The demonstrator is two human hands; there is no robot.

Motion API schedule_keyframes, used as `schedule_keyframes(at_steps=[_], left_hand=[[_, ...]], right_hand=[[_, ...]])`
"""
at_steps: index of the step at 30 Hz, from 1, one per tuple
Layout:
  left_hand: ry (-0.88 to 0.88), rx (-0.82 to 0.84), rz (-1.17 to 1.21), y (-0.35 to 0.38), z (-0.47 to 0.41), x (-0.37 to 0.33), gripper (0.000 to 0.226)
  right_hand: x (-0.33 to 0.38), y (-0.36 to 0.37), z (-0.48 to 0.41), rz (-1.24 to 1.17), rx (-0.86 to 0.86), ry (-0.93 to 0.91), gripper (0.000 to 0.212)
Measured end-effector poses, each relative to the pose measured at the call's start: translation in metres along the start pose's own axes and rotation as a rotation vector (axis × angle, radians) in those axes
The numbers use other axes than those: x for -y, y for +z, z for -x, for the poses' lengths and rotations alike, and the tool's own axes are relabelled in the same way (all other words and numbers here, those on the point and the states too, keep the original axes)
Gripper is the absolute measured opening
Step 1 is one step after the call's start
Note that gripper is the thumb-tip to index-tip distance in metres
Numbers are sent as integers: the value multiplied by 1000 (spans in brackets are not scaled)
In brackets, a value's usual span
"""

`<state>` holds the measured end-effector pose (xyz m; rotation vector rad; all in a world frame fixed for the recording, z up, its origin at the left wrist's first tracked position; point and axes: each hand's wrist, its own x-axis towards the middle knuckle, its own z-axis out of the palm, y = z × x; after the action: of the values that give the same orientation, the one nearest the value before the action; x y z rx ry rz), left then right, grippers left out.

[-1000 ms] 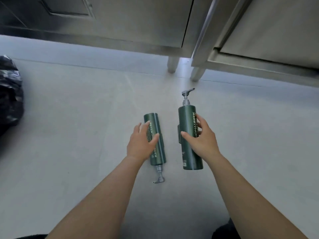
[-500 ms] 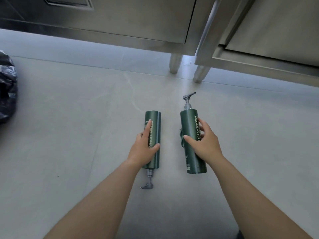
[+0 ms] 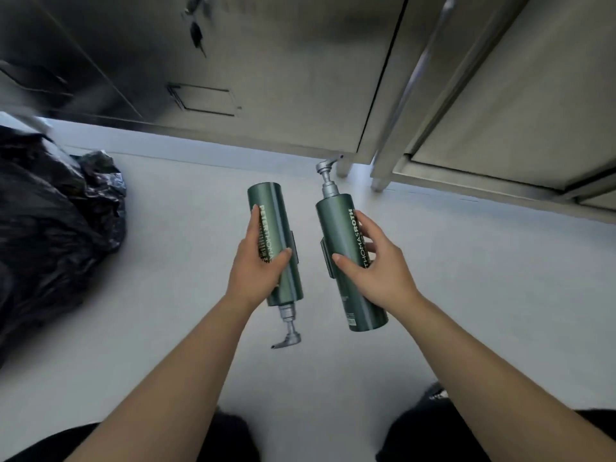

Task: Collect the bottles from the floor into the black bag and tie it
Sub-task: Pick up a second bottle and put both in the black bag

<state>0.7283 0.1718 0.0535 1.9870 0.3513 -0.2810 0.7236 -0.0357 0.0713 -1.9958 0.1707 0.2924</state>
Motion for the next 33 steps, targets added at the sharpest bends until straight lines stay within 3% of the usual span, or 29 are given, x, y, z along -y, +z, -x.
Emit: schedule_keyframes(at_steps=[6, 12, 16, 20, 26, 33], left_hand=[[-31, -2, -5, -112, 95, -150, 86], [79, -60, -94, -246, 183, -304, 88], [154, -127, -185, -320, 217, -364, 88], [193, -212, -254, -381, 230, -385, 88], [237, -202, -241, -464, 237, -373, 86], [135, -283, -238, -532, 233, -335, 86]], right_hand=[[178, -58, 70, -8, 7, -18, 71], [366, -99, 126, 16, 71, -81, 70], [461, -96, 152, 17, 89, -117, 72], [522, -70, 167, -8, 69, -138, 73], [581, -4, 179, -11, 62, -189, 72], [613, 64, 165, 45, 170, -209, 76]])
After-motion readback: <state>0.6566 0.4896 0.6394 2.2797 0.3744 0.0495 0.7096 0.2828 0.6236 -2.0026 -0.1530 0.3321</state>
